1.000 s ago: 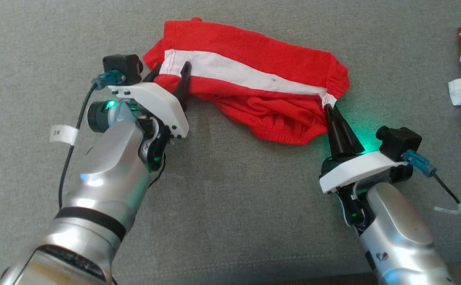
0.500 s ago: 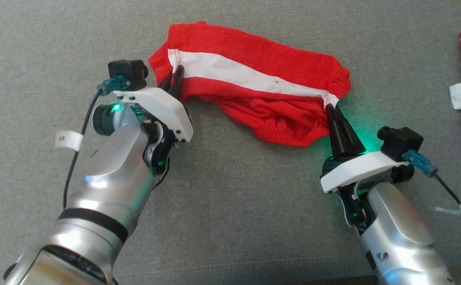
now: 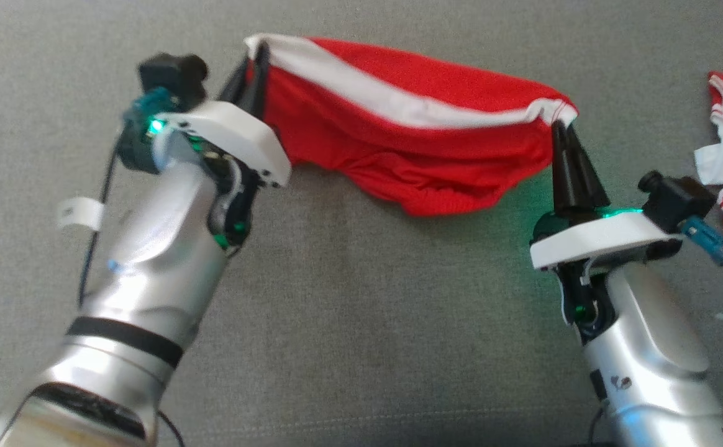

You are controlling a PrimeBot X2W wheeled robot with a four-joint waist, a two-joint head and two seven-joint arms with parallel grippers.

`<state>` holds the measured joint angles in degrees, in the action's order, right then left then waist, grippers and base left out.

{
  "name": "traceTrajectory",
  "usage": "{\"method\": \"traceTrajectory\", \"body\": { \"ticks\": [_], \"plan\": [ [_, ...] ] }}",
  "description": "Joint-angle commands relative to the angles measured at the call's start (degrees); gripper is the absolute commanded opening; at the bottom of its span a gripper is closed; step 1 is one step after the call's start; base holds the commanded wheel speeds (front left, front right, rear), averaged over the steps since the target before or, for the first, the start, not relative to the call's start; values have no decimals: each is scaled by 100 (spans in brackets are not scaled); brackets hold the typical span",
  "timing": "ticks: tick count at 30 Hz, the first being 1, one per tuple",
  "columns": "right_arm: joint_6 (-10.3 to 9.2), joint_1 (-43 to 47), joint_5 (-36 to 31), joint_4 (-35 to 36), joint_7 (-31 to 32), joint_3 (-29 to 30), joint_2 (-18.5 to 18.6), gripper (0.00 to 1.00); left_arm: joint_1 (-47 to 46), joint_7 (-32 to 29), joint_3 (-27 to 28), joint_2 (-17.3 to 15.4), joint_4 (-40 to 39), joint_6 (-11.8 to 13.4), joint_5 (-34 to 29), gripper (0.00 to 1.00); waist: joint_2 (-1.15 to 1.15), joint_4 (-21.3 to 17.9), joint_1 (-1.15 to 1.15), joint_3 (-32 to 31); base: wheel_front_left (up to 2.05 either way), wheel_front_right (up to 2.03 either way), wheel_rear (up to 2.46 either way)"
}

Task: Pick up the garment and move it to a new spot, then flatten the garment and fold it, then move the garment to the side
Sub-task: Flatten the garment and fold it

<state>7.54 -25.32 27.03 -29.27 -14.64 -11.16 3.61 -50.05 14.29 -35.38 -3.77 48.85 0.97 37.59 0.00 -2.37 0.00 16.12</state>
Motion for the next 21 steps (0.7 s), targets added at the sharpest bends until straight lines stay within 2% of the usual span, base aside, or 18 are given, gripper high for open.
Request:
{"method": "traceTrajectory", "body": {
  "ticks": [1, 11, 17, 21],
  "plan": [
    [-5, -237, -59, 328, -36, -69, -52, 0, -155, 69, 284, -276, -322, 41, -129, 0, 0, 10, 0, -176, 0, 0, 0],
    [-5, -1082, 18, 852, -36, -185, 446, 0, -316, 70, 777, -862, -1116, 136, -547, 0, 0, 67, 0, -633, 0, 0, 0],
    [-5, -2031, 120, 643, 34, -440, 827, 0, -771, -44, 797, -1147, -1237, 154, -676, 0, 0, 193, 0, -367, 0, 0, 0],
    [-5, -2782, 85, 275, 68, -548, 966, 0, -1185, -81, 736, -1226, -1175, 197, -844, 0, 0, 290, 0, -36, 0, 0, 0]
  ]
}}
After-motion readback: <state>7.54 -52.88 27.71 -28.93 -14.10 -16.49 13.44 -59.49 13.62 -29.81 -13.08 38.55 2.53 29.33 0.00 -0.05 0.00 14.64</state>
